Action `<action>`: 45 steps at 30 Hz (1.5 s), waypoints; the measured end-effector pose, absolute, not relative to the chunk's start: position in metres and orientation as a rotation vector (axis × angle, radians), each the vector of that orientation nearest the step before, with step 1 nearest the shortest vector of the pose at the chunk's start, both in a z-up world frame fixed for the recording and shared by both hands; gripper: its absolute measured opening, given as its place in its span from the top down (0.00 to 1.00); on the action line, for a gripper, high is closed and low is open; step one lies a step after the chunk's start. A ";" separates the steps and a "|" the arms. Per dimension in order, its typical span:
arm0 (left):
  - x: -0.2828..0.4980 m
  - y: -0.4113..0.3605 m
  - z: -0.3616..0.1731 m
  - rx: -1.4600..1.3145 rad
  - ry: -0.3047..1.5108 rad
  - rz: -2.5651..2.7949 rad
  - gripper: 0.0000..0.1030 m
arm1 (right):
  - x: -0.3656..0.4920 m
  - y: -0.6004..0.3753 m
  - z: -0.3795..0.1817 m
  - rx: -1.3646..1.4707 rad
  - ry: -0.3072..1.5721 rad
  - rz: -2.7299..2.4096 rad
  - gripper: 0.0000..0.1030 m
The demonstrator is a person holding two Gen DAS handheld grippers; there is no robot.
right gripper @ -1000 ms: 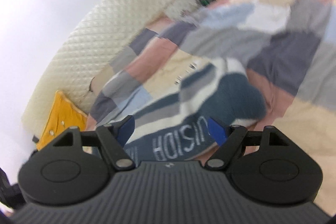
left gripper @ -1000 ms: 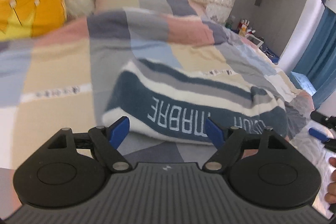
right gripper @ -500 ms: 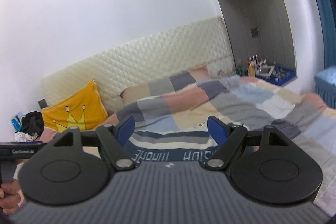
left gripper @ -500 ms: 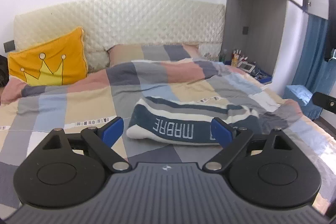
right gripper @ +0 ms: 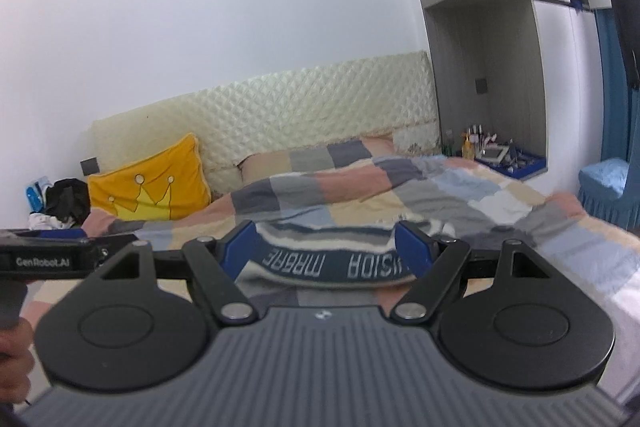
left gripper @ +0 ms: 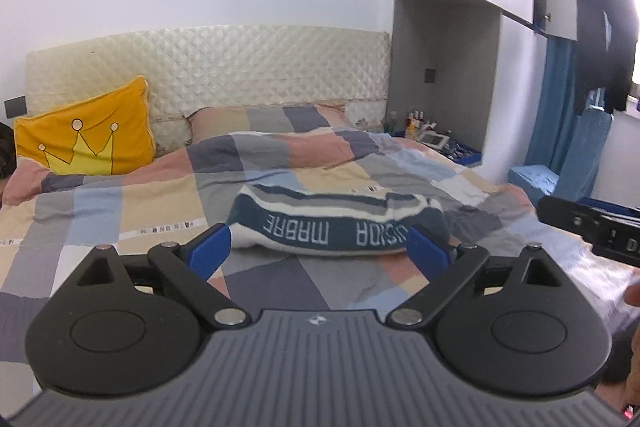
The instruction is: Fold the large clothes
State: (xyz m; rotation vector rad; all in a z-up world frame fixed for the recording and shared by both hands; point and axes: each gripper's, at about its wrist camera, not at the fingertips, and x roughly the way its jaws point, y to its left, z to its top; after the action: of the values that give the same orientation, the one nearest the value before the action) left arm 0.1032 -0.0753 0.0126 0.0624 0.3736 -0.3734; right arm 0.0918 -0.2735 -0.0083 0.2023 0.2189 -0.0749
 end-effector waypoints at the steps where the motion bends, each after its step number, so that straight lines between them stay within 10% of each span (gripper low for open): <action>1: 0.097 -0.076 0.010 0.070 0.371 -0.377 0.06 | 0.089 -0.271 -0.012 0.193 0.223 -0.076 0.23; 45: 0.078 -0.044 -0.040 0.029 0.396 -0.347 0.06 | 0.077 -0.235 -0.058 0.150 0.329 -0.111 0.24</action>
State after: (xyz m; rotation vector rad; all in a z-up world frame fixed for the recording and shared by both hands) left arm 0.0780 -0.0437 -0.0398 0.0290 0.3965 -0.3465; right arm 0.0767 -0.2347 -0.0580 0.1498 0.3294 -0.1111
